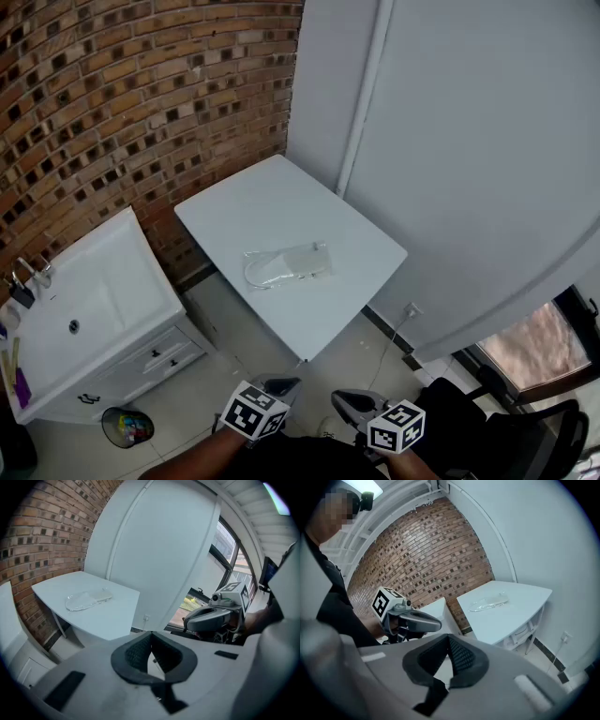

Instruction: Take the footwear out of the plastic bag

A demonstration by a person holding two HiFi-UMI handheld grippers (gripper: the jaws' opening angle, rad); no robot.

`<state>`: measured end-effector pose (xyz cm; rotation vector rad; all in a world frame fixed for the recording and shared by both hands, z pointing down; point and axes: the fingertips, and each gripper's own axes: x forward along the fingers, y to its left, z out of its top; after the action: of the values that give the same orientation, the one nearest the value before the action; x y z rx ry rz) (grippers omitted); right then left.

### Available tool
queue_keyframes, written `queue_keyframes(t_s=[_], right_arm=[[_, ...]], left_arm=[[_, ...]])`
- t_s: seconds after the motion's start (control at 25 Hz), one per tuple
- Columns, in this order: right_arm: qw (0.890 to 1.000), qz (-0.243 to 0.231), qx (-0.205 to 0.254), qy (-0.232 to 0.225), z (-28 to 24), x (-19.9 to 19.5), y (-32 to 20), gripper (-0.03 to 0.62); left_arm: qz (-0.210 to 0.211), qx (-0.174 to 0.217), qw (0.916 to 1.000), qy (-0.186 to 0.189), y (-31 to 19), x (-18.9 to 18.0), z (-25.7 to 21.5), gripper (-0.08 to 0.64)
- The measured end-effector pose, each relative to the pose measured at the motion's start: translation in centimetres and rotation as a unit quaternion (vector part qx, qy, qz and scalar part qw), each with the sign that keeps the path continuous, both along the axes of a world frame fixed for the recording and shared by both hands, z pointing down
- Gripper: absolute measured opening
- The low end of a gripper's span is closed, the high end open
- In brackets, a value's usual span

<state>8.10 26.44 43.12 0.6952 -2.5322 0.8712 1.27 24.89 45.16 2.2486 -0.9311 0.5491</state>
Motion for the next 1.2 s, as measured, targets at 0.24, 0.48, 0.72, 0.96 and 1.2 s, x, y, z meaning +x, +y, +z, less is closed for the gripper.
queue_keyframes(t_s=[0.24, 0.48, 0.72, 0.96, 1.2], right_arm=[[1.0, -0.012, 0.012, 0.013, 0.3, -5.4, -0.9, 0.003], [0.999, -0.015, 0.016, 0.035, 0.7, -7.7, -1.4, 0.003], [0.999, 0.028, 0.015, 0.034, 1.1, -6.8, -4.9, 0.003], [0.999, 0.013, 0.014, 0.027, 1.6, -6.1, -8.6, 0.003], [1.0, -0.006, 0.026, 0.011, 0.8, -4.2, -15.0, 0.003]], left_arm=[[-0.015, -0.004, 0.9999, -0.002, -0.3, -5.6, 1.2, 0.006], [-0.017, -0.011, 0.9998, -0.008, -1.2, -8.9, 2.3, 0.006], [-0.002, -0.009, 1.0, -0.004, -3.7, -8.2, 2.6, 0.006], [-0.006, -0.015, 0.9997, -0.019, -7.2, -7.3, 2.9, 0.006], [-0.029, -0.013, 0.9988, -0.038, -12.2, -5.6, 2.2, 0.006]])
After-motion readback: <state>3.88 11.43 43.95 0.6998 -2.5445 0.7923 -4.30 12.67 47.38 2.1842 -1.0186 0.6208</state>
